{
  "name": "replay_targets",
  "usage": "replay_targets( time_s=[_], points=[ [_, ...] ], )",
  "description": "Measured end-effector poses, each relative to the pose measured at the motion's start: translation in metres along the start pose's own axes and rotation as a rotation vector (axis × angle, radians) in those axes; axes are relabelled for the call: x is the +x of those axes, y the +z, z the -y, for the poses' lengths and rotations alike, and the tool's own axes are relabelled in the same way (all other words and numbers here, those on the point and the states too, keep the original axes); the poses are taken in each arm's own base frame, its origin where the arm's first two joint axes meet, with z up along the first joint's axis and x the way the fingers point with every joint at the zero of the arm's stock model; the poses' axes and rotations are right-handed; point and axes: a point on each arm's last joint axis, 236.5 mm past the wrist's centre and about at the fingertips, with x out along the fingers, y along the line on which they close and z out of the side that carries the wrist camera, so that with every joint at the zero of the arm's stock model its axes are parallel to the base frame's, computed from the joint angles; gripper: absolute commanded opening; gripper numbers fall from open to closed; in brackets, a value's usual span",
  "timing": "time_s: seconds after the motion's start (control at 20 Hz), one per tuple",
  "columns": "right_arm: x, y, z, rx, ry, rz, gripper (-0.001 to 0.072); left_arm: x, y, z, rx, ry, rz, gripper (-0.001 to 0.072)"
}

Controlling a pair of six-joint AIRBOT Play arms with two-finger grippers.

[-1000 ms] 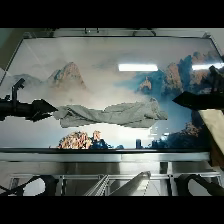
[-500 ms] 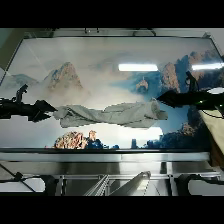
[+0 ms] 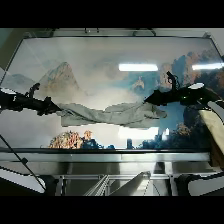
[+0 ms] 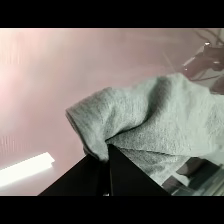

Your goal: Fold the shirts.

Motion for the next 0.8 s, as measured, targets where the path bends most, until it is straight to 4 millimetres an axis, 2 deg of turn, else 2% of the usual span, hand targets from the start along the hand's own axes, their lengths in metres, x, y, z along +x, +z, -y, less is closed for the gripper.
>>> replay_targets(
  time_s=[0.1,0.15,0.25,0.35,0.45,0.55,0.65,0.75,0.8],
  points=[
    [-0.001,0.003,-0.018,-0.018,0.064,-0.001,0.0011,-0.003,0.014,0.006,0.024,-0.002,0.023,0.0014],
    [-0.003,0.007,-0.027,-0.035,0.089,0.007,0.0011,-0.009,0.022,0.017,0.036,-0.023,0.039,0.0013],
    [-0.019,0.03,-0.057,-0.091,0.143,0.066,0.0011,-0.035,0.046,0.054,0.098,-0.087,0.114,0.0013],
    [-0.056,0.064,-0.1,-0.202,0.178,0.173,0.0011,-0.082,0.072,0.107,0.209,-0.141,0.236,0.0014],
    [-0.111,0.092,-0.155,-0.35,0.185,0.305,0.0011,-0.149,0.082,0.169,0.373,-0.153,0.379,0.0015],
    [-0.178,0.104,-0.214,-0.508,0.157,0.461,0.001,-0.217,0.069,0.233,0.54,-0.137,0.521,0.0023],
    [-0.241,0.095,-0.267,-0.65,0.098,0.61,0.001,-0.276,0.036,0.288,0.694,-0.089,0.652,0.0024],
    [-0.297,0.065,-0.319,-0.805,0.008,0.741,0.001,-0.325,-0.01,0.341,0.839,-0.032,0.778,0.0025],
    [-0.316,0.046,-0.341,-0.87,-0.032,0.79,0.001,-0.342,-0.036,0.365,0.906,-0.007,0.829,0.0026]
  ],
)
